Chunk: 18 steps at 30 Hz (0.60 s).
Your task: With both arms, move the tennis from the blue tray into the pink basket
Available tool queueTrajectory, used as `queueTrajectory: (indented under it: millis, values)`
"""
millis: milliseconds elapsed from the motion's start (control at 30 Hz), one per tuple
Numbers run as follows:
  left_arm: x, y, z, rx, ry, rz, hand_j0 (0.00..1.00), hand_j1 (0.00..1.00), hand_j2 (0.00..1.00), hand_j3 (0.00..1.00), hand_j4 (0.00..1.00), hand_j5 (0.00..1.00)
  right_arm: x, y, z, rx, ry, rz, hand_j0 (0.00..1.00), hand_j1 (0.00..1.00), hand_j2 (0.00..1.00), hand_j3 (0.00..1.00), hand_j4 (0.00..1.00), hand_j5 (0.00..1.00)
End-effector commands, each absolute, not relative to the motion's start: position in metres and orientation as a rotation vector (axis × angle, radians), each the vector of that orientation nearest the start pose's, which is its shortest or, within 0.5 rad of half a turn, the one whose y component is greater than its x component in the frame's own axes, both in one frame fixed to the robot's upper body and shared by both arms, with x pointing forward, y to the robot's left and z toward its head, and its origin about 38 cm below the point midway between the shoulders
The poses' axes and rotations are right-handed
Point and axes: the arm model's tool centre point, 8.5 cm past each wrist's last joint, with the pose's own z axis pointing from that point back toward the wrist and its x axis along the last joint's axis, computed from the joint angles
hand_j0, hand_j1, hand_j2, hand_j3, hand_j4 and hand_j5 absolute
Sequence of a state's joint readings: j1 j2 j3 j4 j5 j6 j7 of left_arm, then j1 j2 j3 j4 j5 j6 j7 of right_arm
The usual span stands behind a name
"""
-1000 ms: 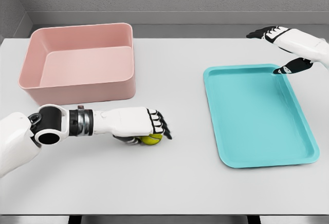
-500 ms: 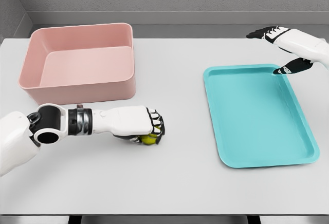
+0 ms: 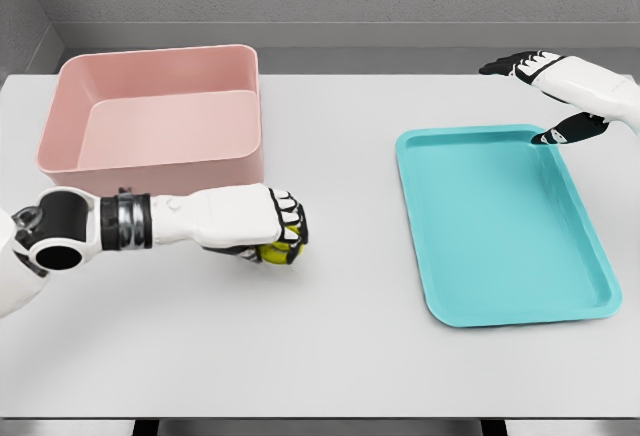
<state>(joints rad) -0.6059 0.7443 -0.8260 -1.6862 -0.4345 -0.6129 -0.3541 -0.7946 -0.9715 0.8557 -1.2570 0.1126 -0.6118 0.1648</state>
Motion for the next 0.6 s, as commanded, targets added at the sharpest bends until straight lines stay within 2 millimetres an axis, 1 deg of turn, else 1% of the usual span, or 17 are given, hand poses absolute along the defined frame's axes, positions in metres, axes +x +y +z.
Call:
queueTrajectory:
  millis: [0,67,100,133,267,300,433,467,567]
  values:
    - [0.375,0.197,0.2,-0.173,2.145,2.712,0.4,0.4,0.4,0.4,0.4,0.4,0.455,-0.374,0.247,-0.473,-1.628,1.682,1.0,1.0,1.0,1.0,1.0,1.0]
    - [0.379,0.2,0.21,-0.189,2.163,2.693,0.4,0.4,0.4,0.4,0.4,0.4,0.455,-0.376,0.247,-0.475,-1.625,1.681,1.0,1.0,1.0,1.0,1.0,1.0]
    - [0.382,0.205,0.216,-0.214,2.157,2.695,0.4,0.4,0.4,0.4,0.4,0.4,0.455,-0.374,0.247,-0.473,-1.628,1.682,1.0,1.0,1.0,1.0,1.0,1.0]
    - [0.383,0.206,0.22,-0.209,2.175,2.686,0.39,0.39,0.39,0.39,0.39,0.39,0.455,-0.375,0.247,-0.474,-1.627,1.682,1.0,1.0,1.0,1.0,1.0,1.0]
    - [0.388,0.221,0.234,-0.268,2.183,2.691,0.39,0.39,0.39,0.39,0.39,0.39,0.455,-0.375,0.247,-0.474,-1.627,1.682,1.0,1.0,1.0,1.0,1.0,1.0]
    - [0.388,0.222,0.234,-0.269,2.185,2.689,0.39,0.39,0.39,0.39,0.39,0.39,0.455,-0.375,0.247,-0.474,-1.627,1.682,1.0,1.0,1.0,1.0,1.0,1.0]
    - [0.393,0.223,0.247,-0.295,2.201,2.663,0.39,0.39,0.39,0.39,0.39,0.39,0.455,-0.375,0.247,-0.474,-1.627,1.682,1.0,1.0,1.0,1.0,1.0,1.0]
    - [0.393,0.228,0.251,-0.302,2.211,2.664,0.39,0.39,0.39,0.39,0.39,0.39,0.455,-0.375,0.247,-0.474,-1.627,1.682,1.0,1.0,1.0,1.0,1.0,1.0]
    - [0.396,0.23,0.26,-0.327,2.215,2.648,0.39,0.39,0.39,0.39,0.39,0.39,0.455,-0.375,0.247,-0.474,-1.627,1.682,1.0,1.0,1.0,1.0,1.0,1.0]
